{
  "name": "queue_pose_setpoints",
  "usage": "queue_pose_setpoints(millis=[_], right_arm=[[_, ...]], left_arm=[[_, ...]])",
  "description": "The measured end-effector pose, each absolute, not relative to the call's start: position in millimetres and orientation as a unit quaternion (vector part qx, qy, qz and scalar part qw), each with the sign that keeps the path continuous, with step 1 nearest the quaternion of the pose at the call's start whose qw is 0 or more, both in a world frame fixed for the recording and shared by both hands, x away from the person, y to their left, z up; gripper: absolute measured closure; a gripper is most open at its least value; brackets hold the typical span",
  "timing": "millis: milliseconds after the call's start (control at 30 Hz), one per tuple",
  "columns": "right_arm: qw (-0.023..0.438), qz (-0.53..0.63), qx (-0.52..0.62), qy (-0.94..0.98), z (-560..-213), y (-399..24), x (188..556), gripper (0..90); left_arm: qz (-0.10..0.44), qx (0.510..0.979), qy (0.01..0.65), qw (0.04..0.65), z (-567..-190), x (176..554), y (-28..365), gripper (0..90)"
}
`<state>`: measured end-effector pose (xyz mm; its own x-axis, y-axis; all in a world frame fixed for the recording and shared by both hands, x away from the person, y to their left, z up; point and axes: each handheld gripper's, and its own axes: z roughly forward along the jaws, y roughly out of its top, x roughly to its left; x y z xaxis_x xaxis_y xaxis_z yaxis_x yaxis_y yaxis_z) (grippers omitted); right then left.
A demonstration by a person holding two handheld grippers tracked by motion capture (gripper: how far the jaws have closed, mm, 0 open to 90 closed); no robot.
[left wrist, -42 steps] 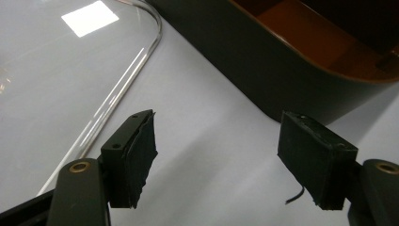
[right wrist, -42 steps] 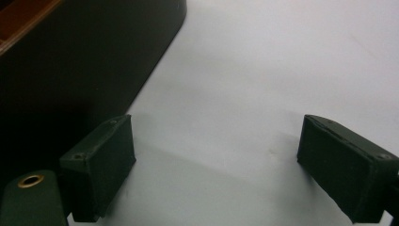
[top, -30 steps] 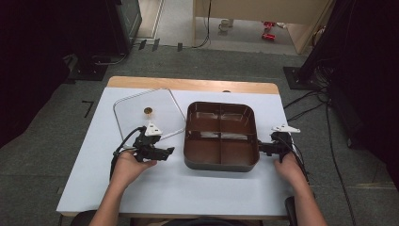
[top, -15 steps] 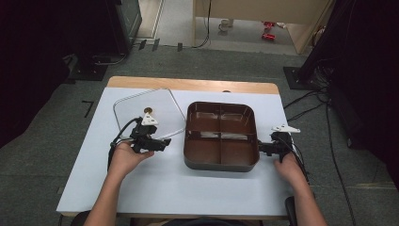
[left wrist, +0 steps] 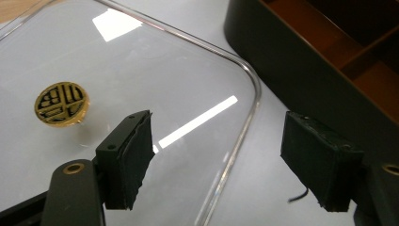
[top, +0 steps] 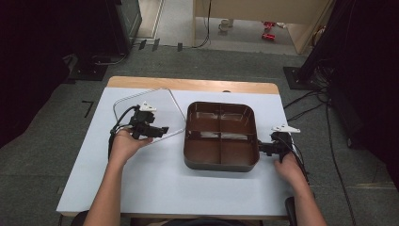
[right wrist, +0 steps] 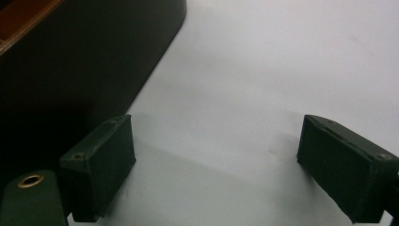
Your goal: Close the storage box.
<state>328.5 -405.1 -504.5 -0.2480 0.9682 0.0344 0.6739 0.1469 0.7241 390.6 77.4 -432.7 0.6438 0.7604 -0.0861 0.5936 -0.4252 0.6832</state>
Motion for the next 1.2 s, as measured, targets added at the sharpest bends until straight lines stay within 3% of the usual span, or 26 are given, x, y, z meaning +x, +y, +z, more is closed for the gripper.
queue_pose_setpoints(millis=[100,200,500,600,1000,1200], right_arm=[[0.229,0.321,0.568,0.722,-505,-405,329,11.0],[0.229,0.32,0.569,0.722,-504,-405,329,11.0],[0.229,0.32,0.568,0.723,-504,-405,329,11.0],[0.23,0.32,0.569,0.722,-505,-405,329,11.0],[0.23,0.32,0.568,0.722,-505,-405,329,11.1],[0.23,0.32,0.568,0.722,-505,-405,328,11.1]], left_arm=[[0.122,0.829,0.411,0.359,-435,395,82,26.0],[0.136,0.831,0.404,0.357,-439,400,85,33.4],[0.151,0.825,0.406,0.364,-436,417,93,36.0],[0.163,0.82,0.413,0.361,-435,426,99,43.6],[0.176,0.804,0.443,0.356,-450,456,112,41.9],[0.148,0.803,0.463,0.345,-466,463,115,43.4]])
